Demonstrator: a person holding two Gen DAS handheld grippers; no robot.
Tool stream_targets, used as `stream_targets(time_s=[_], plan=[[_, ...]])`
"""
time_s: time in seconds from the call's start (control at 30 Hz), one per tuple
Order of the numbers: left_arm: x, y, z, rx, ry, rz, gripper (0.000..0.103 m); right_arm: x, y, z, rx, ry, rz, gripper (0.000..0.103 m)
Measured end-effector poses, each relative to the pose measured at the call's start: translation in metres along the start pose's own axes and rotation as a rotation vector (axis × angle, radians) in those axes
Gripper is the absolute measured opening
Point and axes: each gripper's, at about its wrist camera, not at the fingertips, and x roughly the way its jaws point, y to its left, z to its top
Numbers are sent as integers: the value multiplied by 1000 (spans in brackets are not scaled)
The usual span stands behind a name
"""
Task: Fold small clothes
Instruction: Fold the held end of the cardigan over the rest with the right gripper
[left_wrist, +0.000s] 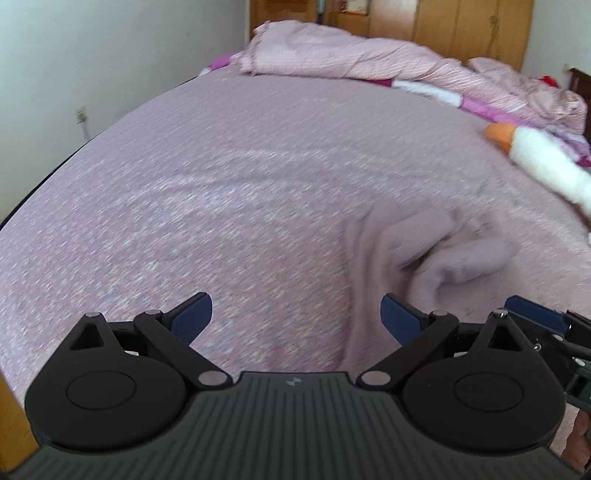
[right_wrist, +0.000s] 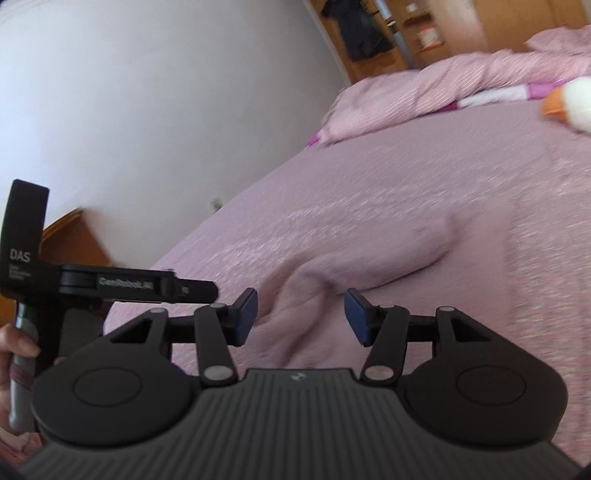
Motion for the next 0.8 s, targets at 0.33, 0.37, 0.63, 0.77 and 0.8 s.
stream_targets(time_s=[0.33, 0.37, 0.63, 0.77, 0.8], plan=[[26, -73, 15, 267, -14, -107, 102, -22, -44, 2, 100, -70, -151, 56], [33, -82, 15, 310, -14, -102, 102, -22, -46, 2, 109, -72, -158, 56], [100, -105, 28, 363, 40, -121, 102, -23, -59, -6, 127, -64, -180, 56], [121, -89, 32, 263, 66, -205, 99, -18, -65, -9, 137, -56, -181, 56], [123, -86, 32, 236, 63, -223, 96, -17, -65, -10, 139, -55, -181, 56]])
